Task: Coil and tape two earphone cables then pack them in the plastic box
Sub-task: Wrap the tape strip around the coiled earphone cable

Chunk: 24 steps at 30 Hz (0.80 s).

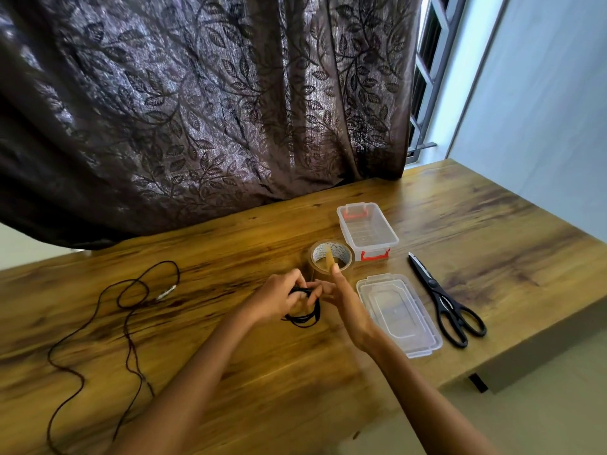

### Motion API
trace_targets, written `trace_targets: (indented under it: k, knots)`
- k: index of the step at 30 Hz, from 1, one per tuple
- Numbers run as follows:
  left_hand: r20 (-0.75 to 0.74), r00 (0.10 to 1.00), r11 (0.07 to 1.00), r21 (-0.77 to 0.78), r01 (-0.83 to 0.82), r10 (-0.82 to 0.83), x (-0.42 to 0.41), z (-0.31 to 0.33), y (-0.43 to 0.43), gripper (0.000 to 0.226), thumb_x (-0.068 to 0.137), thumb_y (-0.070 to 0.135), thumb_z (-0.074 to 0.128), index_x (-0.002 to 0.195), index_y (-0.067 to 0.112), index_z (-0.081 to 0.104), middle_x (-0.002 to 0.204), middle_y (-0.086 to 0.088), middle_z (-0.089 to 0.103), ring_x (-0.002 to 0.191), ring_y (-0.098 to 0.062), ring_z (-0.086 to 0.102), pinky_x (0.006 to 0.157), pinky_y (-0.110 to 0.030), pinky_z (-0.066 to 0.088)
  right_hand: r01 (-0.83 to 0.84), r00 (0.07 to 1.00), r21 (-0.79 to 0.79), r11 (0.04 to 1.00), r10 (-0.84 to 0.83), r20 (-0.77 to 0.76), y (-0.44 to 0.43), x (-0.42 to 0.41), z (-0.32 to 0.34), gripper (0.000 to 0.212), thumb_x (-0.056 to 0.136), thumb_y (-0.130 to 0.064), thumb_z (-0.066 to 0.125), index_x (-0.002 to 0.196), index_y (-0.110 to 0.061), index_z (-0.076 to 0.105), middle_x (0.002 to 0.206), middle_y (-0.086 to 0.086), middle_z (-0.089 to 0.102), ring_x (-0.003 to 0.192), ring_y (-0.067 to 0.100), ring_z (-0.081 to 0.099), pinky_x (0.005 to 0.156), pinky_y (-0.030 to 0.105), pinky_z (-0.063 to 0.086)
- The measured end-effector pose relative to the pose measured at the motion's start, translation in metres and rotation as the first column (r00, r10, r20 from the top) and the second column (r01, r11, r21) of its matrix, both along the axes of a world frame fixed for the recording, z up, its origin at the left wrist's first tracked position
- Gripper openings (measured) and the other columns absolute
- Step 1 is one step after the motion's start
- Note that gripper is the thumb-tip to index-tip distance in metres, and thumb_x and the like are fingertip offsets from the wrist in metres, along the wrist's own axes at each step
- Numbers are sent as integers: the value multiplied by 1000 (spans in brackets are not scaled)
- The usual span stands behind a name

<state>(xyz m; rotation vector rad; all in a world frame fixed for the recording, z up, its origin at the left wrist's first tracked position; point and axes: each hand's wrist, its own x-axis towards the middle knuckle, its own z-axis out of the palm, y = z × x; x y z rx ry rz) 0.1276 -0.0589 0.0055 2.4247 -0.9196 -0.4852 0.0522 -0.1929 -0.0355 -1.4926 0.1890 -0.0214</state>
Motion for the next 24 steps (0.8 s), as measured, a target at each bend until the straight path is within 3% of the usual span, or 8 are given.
trace_targets:
  k: [3, 6, 11, 14, 16, 20, 22, 24]
  knots:
    - [-176, 984, 993, -114, -16, -5, 1, 15, 4, 6, 91, 16, 54, 96, 19, 52, 89, 0, 63, 81, -13, 59, 72, -28, 49, -24, 998, 63, 998, 21, 58, -3, -1, 9, 78, 90, -60, 14, 66, -10, 69, 91, 14, 71, 105, 21, 61, 107, 45, 28]
    - [-353, 936, 952, -291, -101, -9, -5, 30, 3, 7, 93, 9, 50, 99, 7, 51, 78, -2, 61, 67, -6, 58, 62, -12, 48, -23, 995, 132, 991, 10, 99, -7, -4, 24, 78, 88, -59, 15, 64, -9, 69, 79, 11, 72, 92, 22, 64, 97, 42, 35]
    - [-492, 870, 830, -474, -293, 25, -15, 45, -2, 6, 92, 8, 50, 91, 4, 54, 73, -4, 62, 57, -2, 59, 60, -14, 50, 37, 983, 168, 985, -67, 173, -13, -9, 47, 74, 91, -58, 17, 67, -12, 70, 74, 11, 71, 85, 23, 64, 90, 35, 41]
    - [-511, 859, 784, -515, -346, 43, -17, 54, -6, 6, 91, 8, 53, 86, 7, 57, 71, -3, 64, 57, -4, 60, 59, -14, 50, 159, 960, 134, 978, -185, 210, -14, -12, 62, 65, 88, -57, 27, 71, -9, 67, 86, 8, 72, 87, 17, 66, 82, 31, 44]
    - [-485, 873, 769, -538, -345, 53, -18, 61, -7, 7, 90, 8, 55, 84, 8, 58, 70, -3, 65, 60, -7, 60, 60, -15, 50, 320, 894, 149, 936, -350, 279, -13, -16, 69, 50, 91, -47, 40, 79, -8, 68, 92, 10, 72, 89, 17, 67, 80, 29, 49]
    - [-437, 898, 729, -598, -334, 52, -22, 74, -8, 5, 89, 9, 56, 86, 7, 60, 69, 0, 66, 62, -5, 62, 63, -15, 52, 640, 663, 10, 768, -559, 499, -9, -27, 84, 11, 90, -20, 57, 87, -13, 65, 79, 1, 66, 74, 7, 61, 64, 19, 49]
    - [-413, 909, 719, -616, -322, 54, -24, 79, -9, 5, 88, 9, 57, 85, 8, 61, 69, 0, 68, 62, -4, 63, 65, -15, 52, 785, 519, -111, 610, -549, 655, -8, -30, 87, 7, 85, -22, 61, 87, -16, 65, 89, 0, 65, 85, 13, 60, 71, 22, 50]
    - [-386, 921, 718, -624, -309, 60, -28, 84, -10, 5, 88, 10, 58, 86, 8, 62, 72, -2, 69, 64, -5, 64, 66, -16, 53, 878, 392, -208, 431, -399, 829, -8, -30, 85, 13, 82, -20, 63, 86, -9, 66, 90, 1, 65, 88, 14, 56, 75, 22, 47]
